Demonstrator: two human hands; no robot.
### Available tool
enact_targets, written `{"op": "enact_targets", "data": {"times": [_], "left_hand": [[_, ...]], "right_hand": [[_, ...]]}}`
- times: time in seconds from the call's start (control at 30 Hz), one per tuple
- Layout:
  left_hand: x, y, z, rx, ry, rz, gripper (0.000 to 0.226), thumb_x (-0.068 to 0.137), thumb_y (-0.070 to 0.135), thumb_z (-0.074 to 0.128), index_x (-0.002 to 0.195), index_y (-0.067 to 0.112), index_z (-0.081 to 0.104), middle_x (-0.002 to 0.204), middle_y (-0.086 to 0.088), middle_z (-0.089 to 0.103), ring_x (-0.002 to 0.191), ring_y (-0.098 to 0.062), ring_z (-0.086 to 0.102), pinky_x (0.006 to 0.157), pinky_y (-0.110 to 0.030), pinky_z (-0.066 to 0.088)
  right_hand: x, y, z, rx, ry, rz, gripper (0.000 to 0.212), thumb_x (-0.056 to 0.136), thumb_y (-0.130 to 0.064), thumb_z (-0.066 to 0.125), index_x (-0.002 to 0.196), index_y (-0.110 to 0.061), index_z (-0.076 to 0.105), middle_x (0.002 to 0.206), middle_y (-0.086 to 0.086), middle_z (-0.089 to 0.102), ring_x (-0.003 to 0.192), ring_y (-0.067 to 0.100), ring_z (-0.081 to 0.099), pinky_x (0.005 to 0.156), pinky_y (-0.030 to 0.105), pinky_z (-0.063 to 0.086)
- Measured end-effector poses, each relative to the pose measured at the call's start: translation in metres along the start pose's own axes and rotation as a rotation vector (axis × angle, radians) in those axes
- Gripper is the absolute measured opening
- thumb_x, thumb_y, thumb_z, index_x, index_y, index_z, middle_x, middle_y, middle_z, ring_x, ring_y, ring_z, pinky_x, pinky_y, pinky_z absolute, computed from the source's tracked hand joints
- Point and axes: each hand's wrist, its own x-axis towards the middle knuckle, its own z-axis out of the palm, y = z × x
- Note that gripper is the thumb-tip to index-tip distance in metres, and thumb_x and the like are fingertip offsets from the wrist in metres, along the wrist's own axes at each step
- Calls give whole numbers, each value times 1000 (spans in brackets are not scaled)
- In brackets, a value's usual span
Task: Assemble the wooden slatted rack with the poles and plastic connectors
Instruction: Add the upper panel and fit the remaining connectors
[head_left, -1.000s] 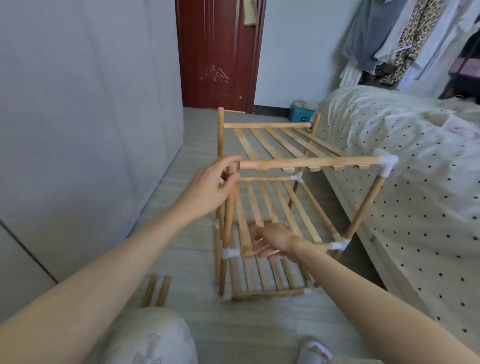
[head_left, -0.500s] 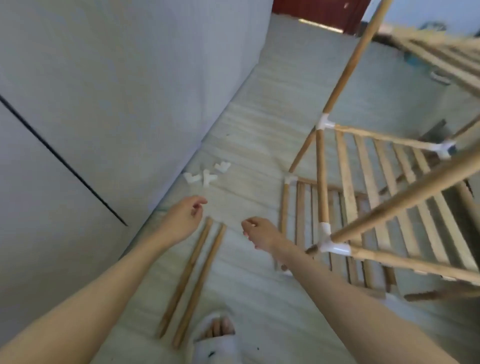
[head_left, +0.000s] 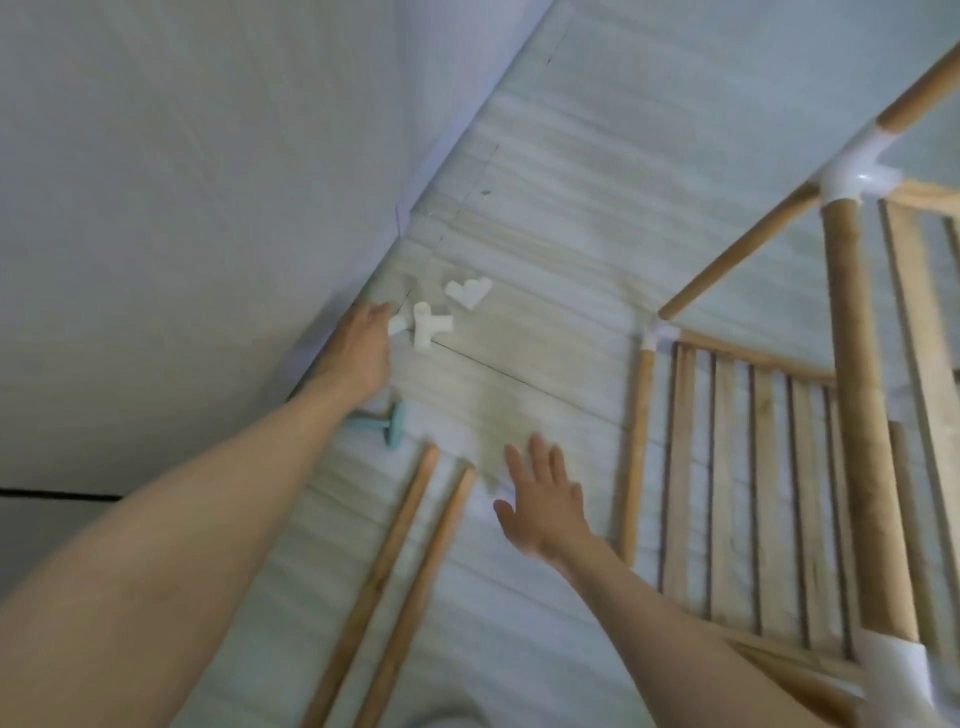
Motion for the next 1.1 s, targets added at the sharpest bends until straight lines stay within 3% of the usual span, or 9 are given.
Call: {"op": "enact_targets", "data": {"times": [0.17,0.3,0.47,0.6,0.67,0.73,0.9,0.97,1.1], "left_hand": [[-19,-2,6,-124,64,-116,33,92,1,48,124,3,56,123,-20,49,110,-38,51,92,-41,42],[-57,13,-10,-383,180,-112,30,87,-1,57,117,-1,59,115,-20,57,102,-36,57,89,-36,42],[-111,44,-59,-578,318,-143,29,83,-1,61,112,1,62,110,-17,61,90,-30,60,76,-21,37],[-156,76,-113,-654,422,0,31,84,0,63,114,3,64,108,-18,61,93,-30,59,77,-18,37],[-180,95,-144,-683,447,92,32,86,1,62,118,3,62,113,-18,60,104,-33,55,86,-27,42],[-205,114,-176,-706,462,190,34,89,1,57,122,4,59,118,-15,57,108,-29,53,93,-32,42],[-262,171,-255,-770,548,394,37,92,9,50,129,7,54,120,-13,52,110,-22,52,91,-17,33],[-286,193,-278,-821,556,466,45,86,22,47,130,11,54,118,-6,52,112,-21,52,99,-25,37],[-324,238,-296,-945,546,532,33,82,31,55,115,31,58,112,2,57,107,-23,59,95,-47,48]], "right_hand": [[-4,1,-9,79,-45,7,60,102,-33,31,151,-22,-1,156,1,-22,143,23,-19,118,41,3],[-23,-11,-29,426,-37,64,57,101,-32,34,151,-13,12,158,6,7,145,22,13,114,30,16],[-80,-35,-59,638,36,40,54,100,-33,37,148,-14,23,148,10,34,133,25,38,108,32,32],[-147,-51,-91,784,116,-35,50,98,-30,42,143,-14,31,111,3,53,100,21,54,89,33,50],[-191,-57,-109,826,155,-85,48,98,-29,41,143,-15,32,98,1,51,90,19,54,81,33,51],[-235,-60,-127,817,197,-148,48,98,-30,41,143,-16,32,100,3,53,92,19,55,83,34,52],[-336,-61,-160,808,313,-281,42,99,-26,41,139,-13,37,123,11,56,92,17,56,80,33,52],[-371,-54,-170,830,344,-341,37,100,-23,40,134,-9,43,122,13,57,90,17,57,72,27,51],[-426,-25,-182,931,385,-415,30,101,-22,39,118,-3,55,88,4,61,71,14,59,65,22,50]]}}
